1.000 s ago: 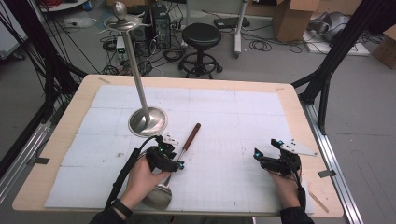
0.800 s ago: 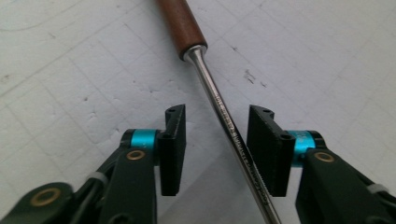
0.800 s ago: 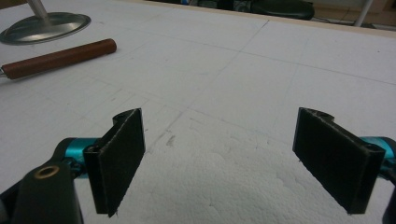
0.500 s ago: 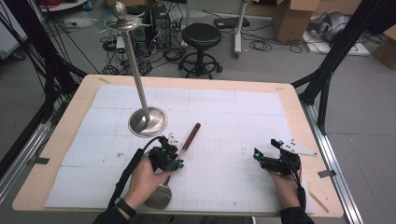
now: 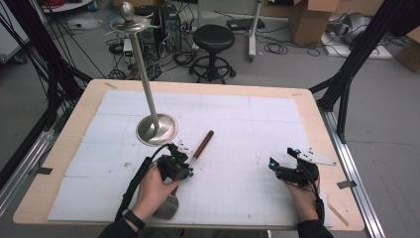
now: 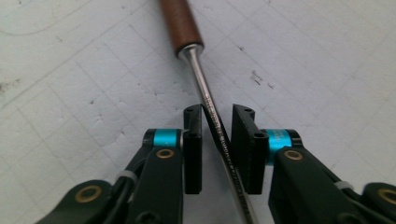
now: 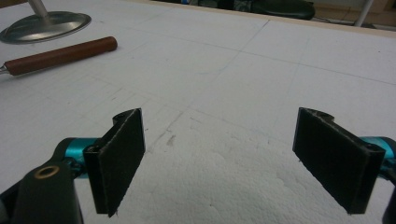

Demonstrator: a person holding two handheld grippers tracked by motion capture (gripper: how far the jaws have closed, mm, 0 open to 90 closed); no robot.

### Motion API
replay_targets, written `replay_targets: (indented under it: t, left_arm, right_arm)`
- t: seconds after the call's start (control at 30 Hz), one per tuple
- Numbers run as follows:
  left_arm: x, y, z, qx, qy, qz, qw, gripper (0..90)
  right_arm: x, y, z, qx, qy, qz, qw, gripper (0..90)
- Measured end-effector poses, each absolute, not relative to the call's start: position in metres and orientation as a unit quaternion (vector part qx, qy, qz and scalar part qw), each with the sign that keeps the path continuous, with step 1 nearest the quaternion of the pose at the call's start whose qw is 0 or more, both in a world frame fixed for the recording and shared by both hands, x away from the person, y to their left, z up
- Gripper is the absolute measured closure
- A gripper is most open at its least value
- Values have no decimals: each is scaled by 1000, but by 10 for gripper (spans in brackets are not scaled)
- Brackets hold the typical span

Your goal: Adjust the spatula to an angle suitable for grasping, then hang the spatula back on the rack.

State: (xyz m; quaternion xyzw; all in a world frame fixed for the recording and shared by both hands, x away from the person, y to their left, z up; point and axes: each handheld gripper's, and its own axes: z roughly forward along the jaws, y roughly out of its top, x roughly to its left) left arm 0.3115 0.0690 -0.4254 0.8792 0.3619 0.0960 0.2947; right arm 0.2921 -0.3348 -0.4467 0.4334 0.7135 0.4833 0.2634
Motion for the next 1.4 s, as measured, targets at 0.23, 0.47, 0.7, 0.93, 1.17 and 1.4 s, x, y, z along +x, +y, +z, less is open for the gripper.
replay_targets:
  t: [0.23,0.47,0.7,0.93,1.17,1.4]
  left_arm:
    - [313,71,-425,880,361,96,294,803]
    - [314,72,-425,879,363,88,295,806]
    - [314,73,-426,883,351,95,298,840]
    - [314,74,-425,883,344,94,305,841]
    - [314,82,-418,875,338,83,337,843]
    - [307,90,-407,867,318,87,374,843]
  right_arm:
    - [292,-336,-447,440,708,486,260,162]
    - [293,-336,-447,442,708,486,259,162]
    - [292,-336,-447,442,708,486,259,161]
    - [292,-336,-447,442,708,486,261,162]
    - [293,-337,-447,440,708,487,260,162]
    - [292,-336,-447,440,709,487,258,162]
